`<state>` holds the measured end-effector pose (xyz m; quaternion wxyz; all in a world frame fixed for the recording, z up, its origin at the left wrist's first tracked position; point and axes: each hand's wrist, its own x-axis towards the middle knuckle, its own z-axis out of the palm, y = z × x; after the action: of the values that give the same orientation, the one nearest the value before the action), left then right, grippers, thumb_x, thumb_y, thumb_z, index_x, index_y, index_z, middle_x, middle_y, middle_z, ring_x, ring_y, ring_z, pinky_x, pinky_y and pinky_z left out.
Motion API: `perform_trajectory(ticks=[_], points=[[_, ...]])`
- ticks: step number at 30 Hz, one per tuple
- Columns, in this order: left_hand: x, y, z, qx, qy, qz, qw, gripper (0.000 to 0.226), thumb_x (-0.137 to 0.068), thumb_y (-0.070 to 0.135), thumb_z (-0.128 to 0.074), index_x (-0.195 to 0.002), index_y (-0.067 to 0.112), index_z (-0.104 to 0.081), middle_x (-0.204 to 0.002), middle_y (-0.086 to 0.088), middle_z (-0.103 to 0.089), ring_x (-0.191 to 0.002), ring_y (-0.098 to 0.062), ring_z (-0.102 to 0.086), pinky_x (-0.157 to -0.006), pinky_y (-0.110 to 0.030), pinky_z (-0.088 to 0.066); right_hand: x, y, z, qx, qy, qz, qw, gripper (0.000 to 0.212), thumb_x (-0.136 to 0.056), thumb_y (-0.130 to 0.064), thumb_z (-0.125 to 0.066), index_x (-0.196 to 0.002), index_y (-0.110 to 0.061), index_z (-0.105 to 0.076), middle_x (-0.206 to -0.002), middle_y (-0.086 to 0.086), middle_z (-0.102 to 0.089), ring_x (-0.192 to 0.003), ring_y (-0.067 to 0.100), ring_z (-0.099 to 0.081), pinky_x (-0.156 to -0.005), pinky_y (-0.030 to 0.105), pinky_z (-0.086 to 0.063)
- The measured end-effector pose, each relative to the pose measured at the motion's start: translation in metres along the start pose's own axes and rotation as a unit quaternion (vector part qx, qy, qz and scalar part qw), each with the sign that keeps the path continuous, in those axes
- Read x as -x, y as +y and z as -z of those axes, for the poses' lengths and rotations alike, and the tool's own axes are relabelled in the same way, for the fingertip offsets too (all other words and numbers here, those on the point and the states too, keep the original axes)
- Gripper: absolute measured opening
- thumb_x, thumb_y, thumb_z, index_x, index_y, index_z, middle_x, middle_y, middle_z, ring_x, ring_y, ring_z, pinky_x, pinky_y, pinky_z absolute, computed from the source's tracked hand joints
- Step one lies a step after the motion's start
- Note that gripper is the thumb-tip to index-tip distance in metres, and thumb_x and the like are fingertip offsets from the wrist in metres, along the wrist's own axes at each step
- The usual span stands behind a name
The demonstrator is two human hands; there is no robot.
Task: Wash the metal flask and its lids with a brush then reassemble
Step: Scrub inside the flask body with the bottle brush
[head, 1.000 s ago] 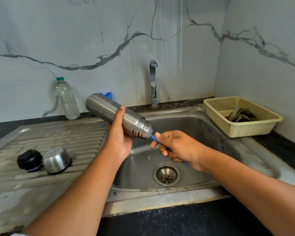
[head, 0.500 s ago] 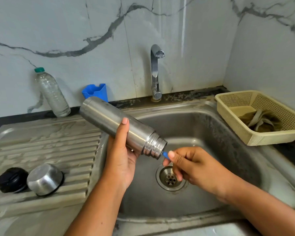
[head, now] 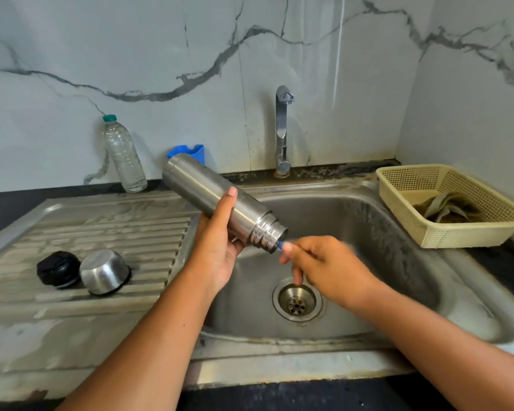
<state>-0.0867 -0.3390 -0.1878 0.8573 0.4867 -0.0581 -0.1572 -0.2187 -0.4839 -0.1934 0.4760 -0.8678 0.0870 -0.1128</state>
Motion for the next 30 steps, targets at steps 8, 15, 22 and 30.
perform_trajectory(ticks=[8, 15, 22, 30], points=[[-0.005, 0.004, 0.002, 0.010, -0.011, 0.003, 1.000, 0.083, -0.073, 0.047, -0.081, -0.144, 0.016, -0.050, -0.127, -0.012, -0.072, -0.112, -0.023, -0.073, -0.079, -0.035, -0.062, -0.014, -0.001, 0.003, -0.203, -0.093, -0.067, 0.972, 0.038, -0.107, -0.034, -0.050, -0.107, -0.003, -0.071, -0.061, -0.003, -0.051, -0.046, 0.005, -0.031, -0.041, 0.017, -0.022], [-0.009, 0.005, 0.003, 0.014, -0.011, -0.006, 1.000, 0.075, -0.079, 0.043, -0.081, -0.143, 0.016, -0.051, -0.128, -0.011, -0.072, -0.114, -0.024, -0.072, -0.078, -0.036, -0.062, -0.019, -0.003, 0.011, 0.008, -0.011, 0.023, 1.000, 0.012, -0.099, -0.034, -0.065, -0.099, -0.023, -0.068, -0.065, -0.009, -0.068, -0.048, -0.003, -0.049, -0.054, 0.016, -0.040], [-0.017, 0.008, 0.009, 0.028, 0.005, -0.010, 1.000, 0.065, -0.085, 0.038, -0.080, -0.140, 0.015, -0.053, -0.125, -0.012, -0.073, -0.111, -0.024, -0.073, -0.075, -0.038, -0.063, -0.023, 0.003, 0.011, 0.131, 0.037, 0.065, 0.989, 0.014, -0.095, -0.032, -0.070, -0.106, -0.027, -0.063, -0.096, -0.010, -0.063, -0.078, 0.006, -0.058, -0.069, 0.023, -0.047], [-0.020, 0.009, 0.009, 0.046, -0.017, -0.020, 0.999, 0.073, -0.081, 0.029, -0.084, -0.144, 0.018, -0.048, -0.130, -0.013, -0.070, -0.112, -0.027, -0.072, -0.082, -0.044, -0.063, -0.025, -0.002, 0.012, 0.182, 0.049, 0.044, 0.981, 0.028, -0.108, -0.038, -0.045, -0.104, -0.020, -0.067, -0.078, -0.002, -0.061, -0.064, 0.014, -0.054, -0.056, 0.029, -0.042]])
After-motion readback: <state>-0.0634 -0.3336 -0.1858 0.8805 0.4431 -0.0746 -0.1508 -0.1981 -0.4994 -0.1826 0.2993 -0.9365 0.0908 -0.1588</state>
